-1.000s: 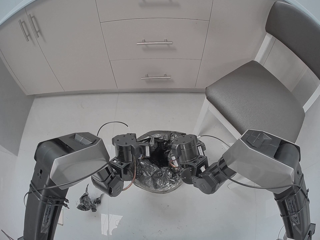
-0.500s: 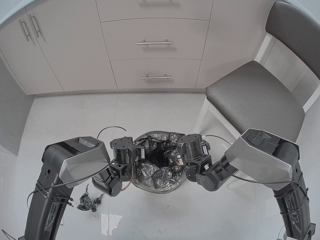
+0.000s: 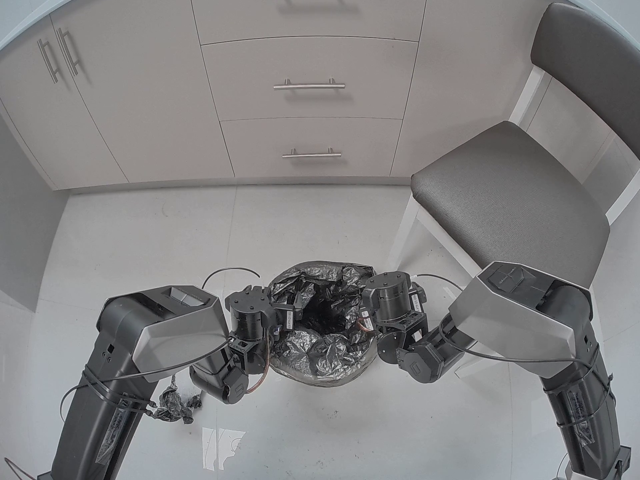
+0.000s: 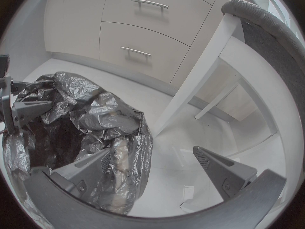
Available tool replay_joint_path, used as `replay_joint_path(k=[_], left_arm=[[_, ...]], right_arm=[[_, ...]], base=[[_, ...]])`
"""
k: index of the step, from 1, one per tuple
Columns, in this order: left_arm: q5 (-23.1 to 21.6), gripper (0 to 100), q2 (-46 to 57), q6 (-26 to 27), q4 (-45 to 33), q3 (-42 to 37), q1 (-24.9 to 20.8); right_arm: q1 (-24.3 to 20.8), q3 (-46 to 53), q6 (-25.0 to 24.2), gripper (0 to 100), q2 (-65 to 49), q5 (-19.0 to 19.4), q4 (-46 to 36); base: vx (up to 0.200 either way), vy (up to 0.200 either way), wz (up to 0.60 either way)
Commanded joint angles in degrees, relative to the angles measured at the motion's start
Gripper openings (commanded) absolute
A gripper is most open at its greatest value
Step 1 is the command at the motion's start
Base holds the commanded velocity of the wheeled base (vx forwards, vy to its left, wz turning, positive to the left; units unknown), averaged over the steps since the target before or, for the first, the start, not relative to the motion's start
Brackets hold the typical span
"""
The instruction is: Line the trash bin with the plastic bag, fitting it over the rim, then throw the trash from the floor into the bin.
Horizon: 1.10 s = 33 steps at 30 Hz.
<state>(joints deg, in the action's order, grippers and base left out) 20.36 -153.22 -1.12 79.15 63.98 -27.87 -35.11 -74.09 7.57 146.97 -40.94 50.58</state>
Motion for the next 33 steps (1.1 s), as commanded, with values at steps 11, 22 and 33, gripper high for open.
replay_joint_path(k=[11, 22, 33], left_arm=[[0.0, 100, -2.0, 0.1, 0.0, 0.0, 0.0], [-0.1, 100, -1.8, 0.1, 0.0, 0.4, -0.3], [0.1, 100, -1.2, -0.1, 0.1, 0.4, -0.8]], right_arm=[[-0.3, 0.4, 0.0, 100, 0.9, 0.0, 0.1], [-5.2, 0.2, 0.0, 100, -5.8, 0.0, 0.9], [-4.8, -2.6, 0.7, 100, -4.0, 0.0, 1.8]], base=[[0.000, 0.000, 0.00], [0.000, 0.000, 0.00], [0.000, 0.000, 0.00]])
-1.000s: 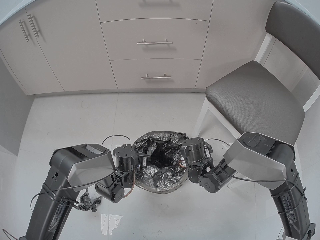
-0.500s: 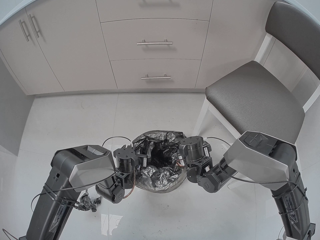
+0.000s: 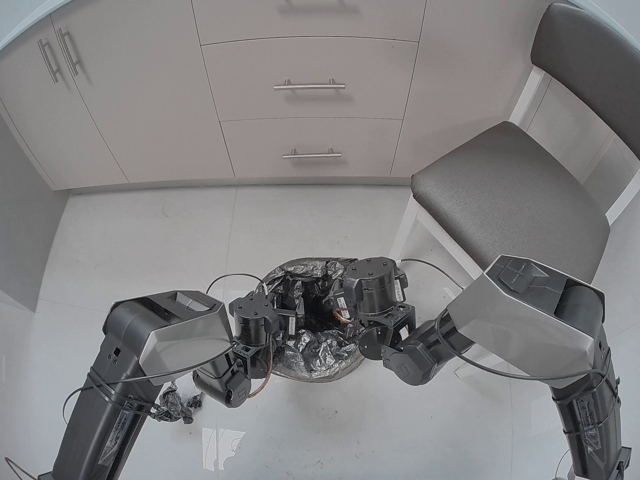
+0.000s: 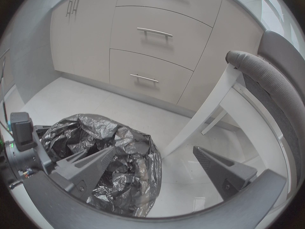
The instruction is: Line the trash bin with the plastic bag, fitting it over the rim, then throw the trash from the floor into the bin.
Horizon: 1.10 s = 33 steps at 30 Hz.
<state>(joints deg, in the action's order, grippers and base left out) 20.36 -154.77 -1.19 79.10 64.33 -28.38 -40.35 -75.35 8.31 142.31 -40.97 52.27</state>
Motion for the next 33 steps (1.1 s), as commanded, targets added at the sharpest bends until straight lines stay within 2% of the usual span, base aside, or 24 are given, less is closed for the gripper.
replay_joint_path(k=[1, 8, 33], left_arm=[[0.1, 100, 0.3, 0.0, 0.2, 0.0, -0.3], [0.3, 100, 4.0, 0.0, 1.2, -0.6, -2.3], [0.3, 100, 6.1, -0.1, 1.5, -1.9, -1.5]], right_arm=[[0.4, -1.4, -0.1, 100, 0.7, 0.0, 0.1], [1.0, -5.5, 0.3, 100, 3.0, 0.0, -0.2], [4.8, -8.8, 0.3, 100, 11.0, -0.2, -0.2]], base=[[0.000, 0.000, 0.00], [0.000, 0.000, 0.00], [0.000, 0.000, 0.00]])
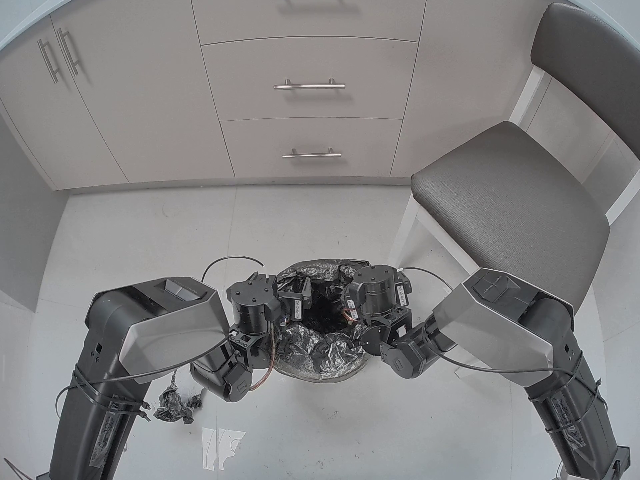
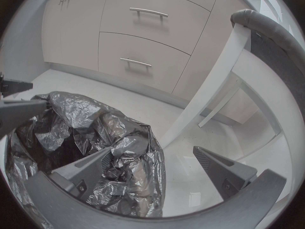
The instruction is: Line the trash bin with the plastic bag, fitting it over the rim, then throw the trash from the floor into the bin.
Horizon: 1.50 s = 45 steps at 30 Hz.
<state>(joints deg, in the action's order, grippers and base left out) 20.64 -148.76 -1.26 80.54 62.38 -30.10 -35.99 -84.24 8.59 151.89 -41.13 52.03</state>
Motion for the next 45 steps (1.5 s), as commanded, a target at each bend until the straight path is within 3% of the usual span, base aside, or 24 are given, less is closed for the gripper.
replay_joint_path(k=[1, 14, 22, 30, 35, 43, 45], left_arm=[[0.0, 100, 0.1, -0.1, 0.1, 0.0, 0.2], [0.2, 100, 3.1, 0.2, 0.6, -1.7, 0.7], [0.2, 100, 6.6, 1.7, 2.3, -6.2, 3.6], [-0.3, 100, 7.9, 1.7, 5.2, -11.7, 7.6], [-2.1, 100, 7.3, 3.4, 3.7, -9.4, 12.0], [-2.7, 100, 6.6, 3.1, -10.3, 0.8, 18.7], [-3.0, 100, 4.7, 2.9, -20.0, 9.4, 21.6]], right_arm=[[0.4, 0.2, 0.0, 100, 1.6, 0.0, 0.1], [-0.4, 1.8, -0.1, 100, 0.9, -0.3, 0.3], [-3.4, 11.1, -0.1, 100, -10.5, -0.4, 1.8], [-5.2, 25.4, 0.0, 100, -21.1, -1.7, 11.3], [-2.9, 28.5, 0.1, 100, -22.6, -2.4, 16.0], [0.8, 26.2, 2.1, 100, -22.9, -2.3, 16.8], [1.4, 25.8, 2.6, 100, -22.8, -2.2, 16.8]], base=[[0.000, 0.000, 0.00], [0.000, 0.000, 0.00], [0.000, 0.000, 0.00], [0.000, 0.000, 0.00], [0.000, 0.000, 0.00], [0.000, 0.000, 0.00], [0.000, 0.000, 0.00]])
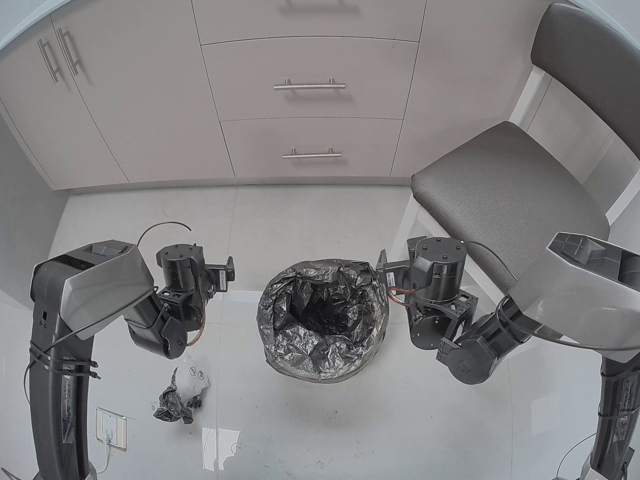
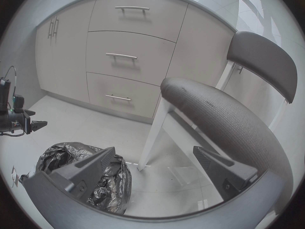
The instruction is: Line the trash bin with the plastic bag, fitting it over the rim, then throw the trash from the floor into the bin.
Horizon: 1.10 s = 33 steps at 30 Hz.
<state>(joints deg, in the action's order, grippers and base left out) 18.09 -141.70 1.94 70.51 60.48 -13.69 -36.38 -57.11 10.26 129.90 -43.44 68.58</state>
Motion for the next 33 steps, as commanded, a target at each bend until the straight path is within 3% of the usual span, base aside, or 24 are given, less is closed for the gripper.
replay_joint_path(k=[1, 3, 5, 6, 12, 13, 19, 25, 28, 33], left_arm=[[-0.5, 100, -3.1, -0.4, -13.6, 14.7, 5.9], [-0.5, 100, -4.1, -1.0, -18.3, 18.9, 6.3], [-0.7, 100, -6.7, -2.6, -29.1, 28.7, 6.4], [-0.8, 100, -7.1, -2.8, -30.3, 29.8, 6.4], [-3.7, 100, -16.5, -5.4, -49.9, 54.1, 7.0], [-3.7, 100, -16.5, -5.4, -49.9, 54.1, 7.0], [-4.0, 100, -25.6, -6.7, -68.8, 54.1, 8.7], [-7.4, 100, -35.9, -7.2, -91.6, 54.1, 9.4], [-9.9, 100, -35.9, -9.1, -93.5, 54.1, 10.1], [-10.1, 100, -35.0, -9.3, -93.4, 54.1, 11.1]], right_arm=[[1.8, -1.4, 0.9, 100, -0.6, 0.2, 0.2], [2.0, -1.8, 0.9, 100, -0.4, 0.2, 0.2], [2.6, -2.7, 0.9, 100, 0.7, 0.3, 0.2], [2.6, -2.8, 0.9, 100, 0.8, 0.2, 0.2], [3.1, -3.3, 0.9, 100, 1.3, 0.2, 0.3], [3.1, -3.3, 0.9, 100, 1.3, 0.2, 0.3], [3.7, -3.8, 0.9, 100, 1.8, 0.2, 0.2], [3.7, -3.4, 0.9, 100, 2.5, 0.4, 2.2], [3.8, -3.4, 1.0, 100, 2.8, 0.4, 2.6], [3.7, -3.7, 1.3, 100, 2.9, 0.4, 2.6]], base=[[0.000, 0.000, 0.00], [0.000, 0.000, 0.00], [0.000, 0.000, 0.00], [0.000, 0.000, 0.00], [0.000, 0.000, 0.00], [0.000, 0.000, 0.00], [0.000, 0.000, 0.00], [0.000, 0.000, 0.00], [0.000, 0.000, 0.00], [0.000, 0.000, 0.00]])
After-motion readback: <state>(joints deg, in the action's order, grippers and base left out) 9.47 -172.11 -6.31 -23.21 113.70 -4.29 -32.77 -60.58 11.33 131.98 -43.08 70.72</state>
